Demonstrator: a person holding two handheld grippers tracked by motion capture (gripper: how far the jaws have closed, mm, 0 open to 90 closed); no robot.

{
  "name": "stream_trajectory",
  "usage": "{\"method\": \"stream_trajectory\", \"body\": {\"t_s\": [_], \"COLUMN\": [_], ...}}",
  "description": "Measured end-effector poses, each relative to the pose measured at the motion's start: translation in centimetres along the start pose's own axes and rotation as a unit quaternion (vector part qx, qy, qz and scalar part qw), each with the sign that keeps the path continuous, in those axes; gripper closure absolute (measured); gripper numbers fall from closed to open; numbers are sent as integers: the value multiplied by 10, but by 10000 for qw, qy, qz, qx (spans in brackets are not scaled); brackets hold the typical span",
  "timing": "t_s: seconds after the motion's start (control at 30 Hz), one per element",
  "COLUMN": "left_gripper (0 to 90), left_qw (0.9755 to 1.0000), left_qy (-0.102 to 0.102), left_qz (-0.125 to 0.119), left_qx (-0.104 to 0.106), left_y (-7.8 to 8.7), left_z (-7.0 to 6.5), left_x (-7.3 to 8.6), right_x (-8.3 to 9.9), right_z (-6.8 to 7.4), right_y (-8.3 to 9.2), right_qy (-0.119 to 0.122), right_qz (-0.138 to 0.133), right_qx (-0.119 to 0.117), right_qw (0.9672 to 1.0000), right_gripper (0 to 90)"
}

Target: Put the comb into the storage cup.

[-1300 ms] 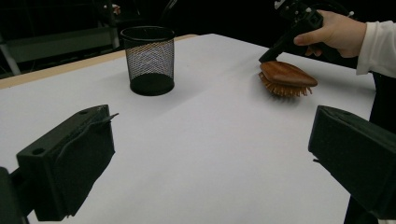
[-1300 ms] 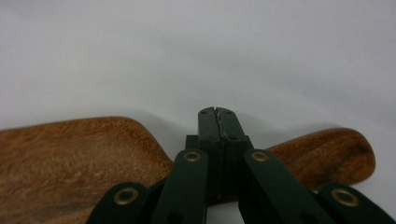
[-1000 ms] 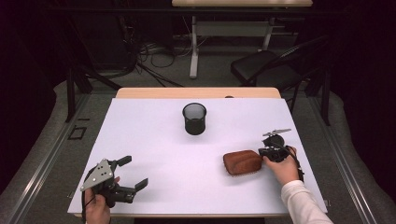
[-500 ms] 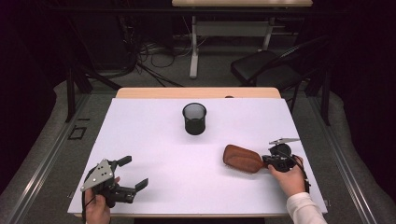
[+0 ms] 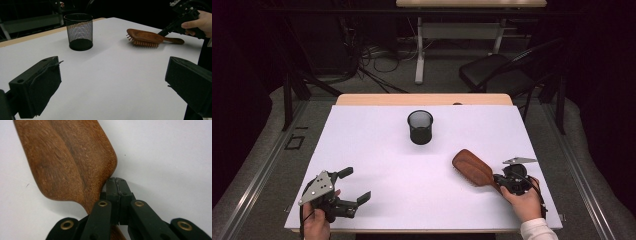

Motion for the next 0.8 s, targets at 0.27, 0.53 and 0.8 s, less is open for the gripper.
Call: {"method": "stream_trajectory", "body": {"t_s": [0.27, 0.53, 0.8], "left_gripper": [3, 3, 3], "left_qw": [10000, 10000, 10000], "left_qy": [-10, -18, -15], "left_qz": [-9, -2, -5], "left_qx": [6, 32, 42], "left_y": [0, -1, -1], "left_z": [0, 0, -1], "left_x": [0, 0, 0], "right_x": [6, 9, 13], "right_z": [4, 7, 11], "right_y": [6, 9, 8], "right_qy": [-90, -104, -22], "right_qz": [-69, -98, -54], "right_qx": [-74, -112, -102], "right_qw": [9999, 9998, 9999], "right_gripper": [900, 900, 900]}}
Point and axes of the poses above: each handheld gripper's, and its own axes: y roughly backward along the jaws, x roughly out of its underside, z roughly to its left, the point moved 10 cm from there along -y, roughly forward along the jaws, and after that the axes turned 3 degrees about -x, right-handed, at the moved point
